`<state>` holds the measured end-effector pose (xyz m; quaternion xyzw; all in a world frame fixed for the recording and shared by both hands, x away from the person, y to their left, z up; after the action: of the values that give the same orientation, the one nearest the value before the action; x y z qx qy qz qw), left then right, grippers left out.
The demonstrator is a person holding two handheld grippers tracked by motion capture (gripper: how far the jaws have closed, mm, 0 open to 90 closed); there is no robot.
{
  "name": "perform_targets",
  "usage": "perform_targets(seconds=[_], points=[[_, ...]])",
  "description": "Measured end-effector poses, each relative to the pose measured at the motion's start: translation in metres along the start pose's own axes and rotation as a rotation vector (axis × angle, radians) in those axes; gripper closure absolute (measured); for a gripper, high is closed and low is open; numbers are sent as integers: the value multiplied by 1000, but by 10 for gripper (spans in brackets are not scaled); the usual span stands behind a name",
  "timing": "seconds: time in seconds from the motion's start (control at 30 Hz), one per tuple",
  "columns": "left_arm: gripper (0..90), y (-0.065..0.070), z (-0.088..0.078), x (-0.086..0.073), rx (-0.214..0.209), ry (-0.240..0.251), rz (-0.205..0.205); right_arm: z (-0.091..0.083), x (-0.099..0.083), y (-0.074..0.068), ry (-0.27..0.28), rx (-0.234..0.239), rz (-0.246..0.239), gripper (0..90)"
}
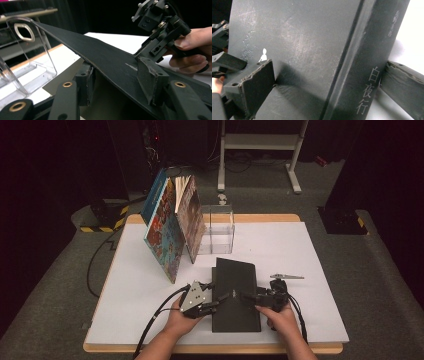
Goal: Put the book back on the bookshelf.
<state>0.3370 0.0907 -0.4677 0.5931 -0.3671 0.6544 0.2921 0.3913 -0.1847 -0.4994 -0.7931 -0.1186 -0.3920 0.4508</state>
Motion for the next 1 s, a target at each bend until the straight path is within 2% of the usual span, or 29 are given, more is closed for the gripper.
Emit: perform_targets(seconds=[0.07,0.1,0.27,0.37,0.47,0.53,0.67,0.87,1.0], points=[[494,0,0,0,-2,3,-1,0,0,-1,-2,18,3,0],[494,0,0,0,-3,2,-7,0,0,-2,-6,10,2,0],[494,-2,1,0,6,-25,-49,-7,2,-7,-8,-37,-63,41],[495,-3,2,-1,22,-53,-92,-15,1,-14,29,-59,-112,111],[496,-5,2,-2,33,-64,-125,-26,1,-23,95,-94,-179,210],[499,-4,1,0,33,-54,-112,-31,1,-28,129,-97,-208,242],[502,-3,2,7,50,-66,-95,-38,3,-34,176,-104,-238,283],[507,-6,3,11,72,-54,-98,-43,7,-43,234,-117,-295,333],[511,-8,4,16,82,-52,-68,-48,10,-50,271,-125,-341,368]])
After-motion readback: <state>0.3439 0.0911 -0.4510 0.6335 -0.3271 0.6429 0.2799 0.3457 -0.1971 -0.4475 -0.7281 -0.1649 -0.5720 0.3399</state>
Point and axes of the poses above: each handheld gripper's, and its own axes: z roughly forward along the jaws, x roughly out of its top, y roughly to its right, the point moved 1 cm from there along z, roughly forward along the jaws, and after that the axes turned 14 degrees about y, right-handed, at the moved point
